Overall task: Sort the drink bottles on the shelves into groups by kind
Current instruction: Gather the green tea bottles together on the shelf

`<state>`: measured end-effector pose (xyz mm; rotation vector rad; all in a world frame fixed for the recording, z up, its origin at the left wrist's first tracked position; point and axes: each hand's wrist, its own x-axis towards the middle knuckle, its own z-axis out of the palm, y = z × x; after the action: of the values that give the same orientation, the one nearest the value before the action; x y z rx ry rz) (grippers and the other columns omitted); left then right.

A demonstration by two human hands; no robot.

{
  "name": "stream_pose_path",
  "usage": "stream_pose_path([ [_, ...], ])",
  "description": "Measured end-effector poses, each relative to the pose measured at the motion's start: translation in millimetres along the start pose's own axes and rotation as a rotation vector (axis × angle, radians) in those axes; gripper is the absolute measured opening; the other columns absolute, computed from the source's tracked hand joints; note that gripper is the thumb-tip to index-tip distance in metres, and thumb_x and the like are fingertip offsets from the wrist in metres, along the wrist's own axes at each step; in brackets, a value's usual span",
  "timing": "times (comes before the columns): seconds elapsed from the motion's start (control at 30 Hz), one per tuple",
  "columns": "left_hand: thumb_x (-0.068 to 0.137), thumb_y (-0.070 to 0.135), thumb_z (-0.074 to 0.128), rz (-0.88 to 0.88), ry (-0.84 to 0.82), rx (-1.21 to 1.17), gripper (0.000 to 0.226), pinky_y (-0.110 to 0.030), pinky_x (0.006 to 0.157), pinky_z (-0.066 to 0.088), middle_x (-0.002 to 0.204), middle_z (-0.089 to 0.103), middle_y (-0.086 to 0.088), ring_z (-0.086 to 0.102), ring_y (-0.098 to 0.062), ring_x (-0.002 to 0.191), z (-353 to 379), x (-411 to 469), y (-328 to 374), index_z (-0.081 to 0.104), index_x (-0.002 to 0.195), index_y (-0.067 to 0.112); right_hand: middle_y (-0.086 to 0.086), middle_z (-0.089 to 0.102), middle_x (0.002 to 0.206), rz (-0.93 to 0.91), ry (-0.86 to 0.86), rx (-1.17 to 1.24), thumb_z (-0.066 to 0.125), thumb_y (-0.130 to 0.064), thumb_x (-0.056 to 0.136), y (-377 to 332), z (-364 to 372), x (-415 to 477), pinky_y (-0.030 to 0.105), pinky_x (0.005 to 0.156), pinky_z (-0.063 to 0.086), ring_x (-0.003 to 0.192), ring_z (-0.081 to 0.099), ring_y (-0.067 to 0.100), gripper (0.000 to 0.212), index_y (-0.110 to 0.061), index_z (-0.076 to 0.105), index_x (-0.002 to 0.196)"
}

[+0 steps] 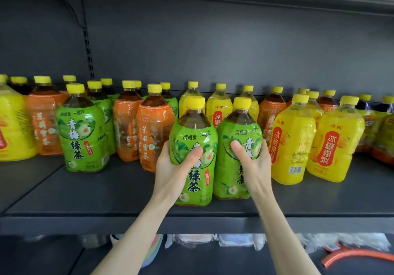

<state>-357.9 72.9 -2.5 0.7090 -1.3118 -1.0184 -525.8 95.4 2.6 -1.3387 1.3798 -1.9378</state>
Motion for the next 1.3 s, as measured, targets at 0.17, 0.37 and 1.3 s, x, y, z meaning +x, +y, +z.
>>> stream_pose_path([
  [0.17,0.06,0.05,0.074,0.066,0.089,0.092,0.056,-0.022,0.079,0.048,0.098,0.07,0.017,0.065,-0.001,0.093,-30.1,-6.8,14.1,0.059,0.109,0.029,-0.014,0.072,0.097,-0.038,-0.007,0.07,0.072,-0.057,0.059,-10.1,26.4,-18.1,0.041,0.089,0.054,0.092,0.068,0.008,0.057,-0.029,0.06,0.108],
  [0.37,0.06,0.054,0.073,0.107,0.192,0.14,0.052,-0.007,0.069,0.045,0.093,0.069,0.021,0.063,0.007,0.085,-88.0,1.4,32.3,0.059,0.103,0.03,-0.012,0.073,0.099,-0.054,-0.059,0.095,0.073,-0.059,0.059,-29.8,84.6,-30.4,0.046,0.091,0.053,0.094,0.068,0.011,0.065,-0.024,0.061,0.112],
  [1.3,0.059,0.051,0.072,0.1,0.112,0.074,0.048,-0.008,0.066,0.048,0.097,0.068,0.013,0.064,0.005,0.087,-260.1,42.3,23.7,0.057,0.101,0.033,-0.004,0.064,0.121,-0.003,0.09,-0.108,0.066,-0.075,0.051,-27.7,260.5,-80.5,0.038,0.103,0.045,0.114,0.059,0.014,0.107,-0.016,0.046,0.138],
])
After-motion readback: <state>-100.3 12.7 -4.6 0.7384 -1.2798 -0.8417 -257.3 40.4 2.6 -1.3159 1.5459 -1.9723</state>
